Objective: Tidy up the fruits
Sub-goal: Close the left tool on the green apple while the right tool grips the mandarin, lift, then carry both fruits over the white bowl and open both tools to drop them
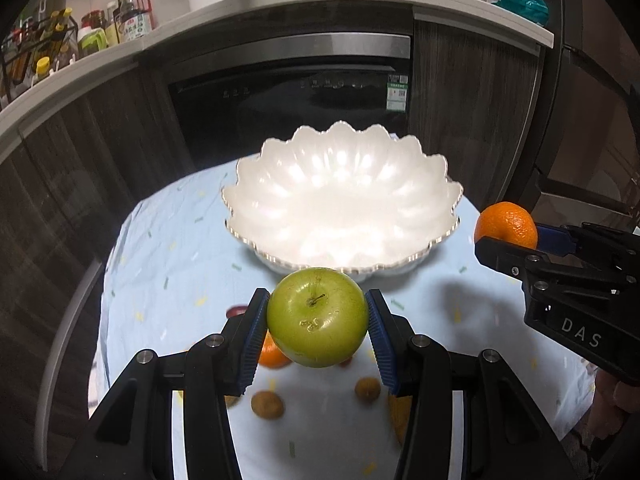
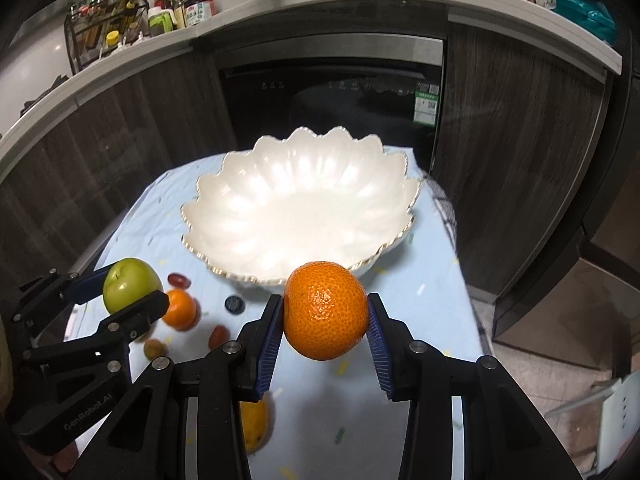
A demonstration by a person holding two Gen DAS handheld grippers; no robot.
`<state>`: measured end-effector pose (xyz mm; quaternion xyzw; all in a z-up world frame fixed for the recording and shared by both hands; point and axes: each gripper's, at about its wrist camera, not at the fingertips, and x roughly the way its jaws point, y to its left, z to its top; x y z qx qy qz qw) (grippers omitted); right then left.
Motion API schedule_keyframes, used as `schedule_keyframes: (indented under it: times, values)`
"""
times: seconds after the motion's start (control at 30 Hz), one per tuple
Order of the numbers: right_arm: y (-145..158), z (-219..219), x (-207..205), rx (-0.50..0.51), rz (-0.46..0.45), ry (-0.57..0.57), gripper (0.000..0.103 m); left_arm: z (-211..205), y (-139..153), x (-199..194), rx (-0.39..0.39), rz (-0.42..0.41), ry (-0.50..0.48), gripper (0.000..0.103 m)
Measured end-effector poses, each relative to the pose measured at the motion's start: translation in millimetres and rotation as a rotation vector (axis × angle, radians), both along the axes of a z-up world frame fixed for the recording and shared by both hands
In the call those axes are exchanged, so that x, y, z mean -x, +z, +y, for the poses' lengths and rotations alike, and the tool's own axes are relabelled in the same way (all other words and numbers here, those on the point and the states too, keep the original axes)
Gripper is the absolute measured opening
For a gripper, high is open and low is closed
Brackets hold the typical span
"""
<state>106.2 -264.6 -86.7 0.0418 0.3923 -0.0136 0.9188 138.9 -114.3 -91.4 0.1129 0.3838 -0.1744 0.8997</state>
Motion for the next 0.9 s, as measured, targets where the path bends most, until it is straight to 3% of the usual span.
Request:
schedule_keyframes:
  times: [0.43, 0.9]
  values:
    - [20, -8, -24, 0.038, -0.051, -0.002, 0.042, -3, 9, -31, 0.011, -0.021, 0.008, 0.048]
    - [7, -13, -52, 0.040, -0.020, 0.002, 0.042, -3, 1, -73, 0.014, -0.017, -0.005, 0.048]
